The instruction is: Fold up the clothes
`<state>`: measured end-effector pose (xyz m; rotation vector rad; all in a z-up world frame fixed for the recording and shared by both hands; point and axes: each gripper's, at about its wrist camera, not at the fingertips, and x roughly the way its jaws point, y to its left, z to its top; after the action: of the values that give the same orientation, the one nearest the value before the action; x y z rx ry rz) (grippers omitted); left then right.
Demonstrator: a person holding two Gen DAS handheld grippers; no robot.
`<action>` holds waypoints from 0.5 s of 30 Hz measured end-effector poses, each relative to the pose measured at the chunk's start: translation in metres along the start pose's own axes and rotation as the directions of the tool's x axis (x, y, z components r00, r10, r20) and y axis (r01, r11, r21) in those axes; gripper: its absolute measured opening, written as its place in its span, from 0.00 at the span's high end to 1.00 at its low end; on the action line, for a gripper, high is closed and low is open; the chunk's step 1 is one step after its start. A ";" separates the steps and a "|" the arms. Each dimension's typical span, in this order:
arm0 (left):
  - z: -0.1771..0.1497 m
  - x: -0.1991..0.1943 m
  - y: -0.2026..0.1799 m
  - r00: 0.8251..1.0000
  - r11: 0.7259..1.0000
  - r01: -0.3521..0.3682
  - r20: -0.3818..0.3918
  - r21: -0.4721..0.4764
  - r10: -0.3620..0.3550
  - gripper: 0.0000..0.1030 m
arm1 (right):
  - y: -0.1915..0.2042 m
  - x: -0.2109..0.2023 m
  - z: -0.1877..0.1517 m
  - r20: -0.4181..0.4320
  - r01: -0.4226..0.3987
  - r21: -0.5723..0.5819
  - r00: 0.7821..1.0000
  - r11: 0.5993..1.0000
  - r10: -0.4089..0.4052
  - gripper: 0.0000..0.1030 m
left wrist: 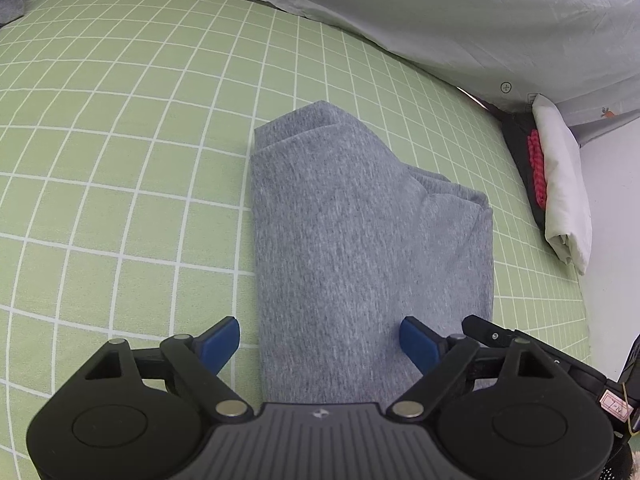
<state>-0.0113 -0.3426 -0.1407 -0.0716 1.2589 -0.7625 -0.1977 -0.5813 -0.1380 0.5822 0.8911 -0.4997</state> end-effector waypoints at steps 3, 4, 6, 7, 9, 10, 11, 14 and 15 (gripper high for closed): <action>0.005 0.009 0.003 0.999 0.999 0.038 -0.029 -0.021 -0.039 0.15 | 0.008 0.006 0.003 -0.006 0.011 -0.015 1.000 1.000 -0.011 0.23; 0.007 0.013 0.005 0.998 0.998 0.053 -0.039 -0.032 -0.054 0.15 | 0.011 0.008 0.004 -0.009 0.015 -0.024 1.000 1.000 -0.015 0.23; 0.008 0.018 0.008 0.995 0.996 0.079 -0.050 -0.049 -0.081 0.16 | 0.017 0.010 0.006 -0.013 0.003 -0.033 1.000 0.999 -0.003 0.26; 0.009 0.021 0.009 0.994 0.994 0.094 -0.054 -0.055 -0.097 0.19 | 0.021 0.011 0.007 -0.016 -0.004 -0.036 1.000 0.999 0.003 0.31; 0.011 0.022 0.008 0.988 0.988 0.143 -0.055 -0.055 -0.146 0.48 | 0.030 0.011 0.008 -0.029 0.016 -0.059 0.999 0.998 -0.018 0.56; 0.012 0.022 0.008 0.983 0.984 0.169 -0.056 -0.057 -0.172 0.57 | 0.034 0.011 0.009 -0.036 0.025 -0.069 0.999 0.997 -0.027 0.67; 0.013 0.023 0.006 0.980 0.981 0.188 -0.056 -0.052 -0.191 0.67 | 0.038 0.009 0.010 -0.037 0.035 -0.068 0.999 0.997 -0.038 0.77; 0.014 0.020 -0.011 0.984 0.984 0.174 -0.052 0.045 -0.172 0.74 | 0.044 -0.003 0.011 -0.020 0.043 -0.045 0.999 0.998 -0.044 0.84; 0.014 0.019 -0.016 0.983 0.982 0.177 -0.051 0.067 -0.174 0.75 | 0.046 -0.009 0.012 -0.008 0.042 -0.036 0.999 0.998 -0.042 0.84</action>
<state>-0.0049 -0.3702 -0.1447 -0.1091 1.2778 -0.9658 -0.1674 -0.5538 -0.1131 0.5349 0.9205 -0.5185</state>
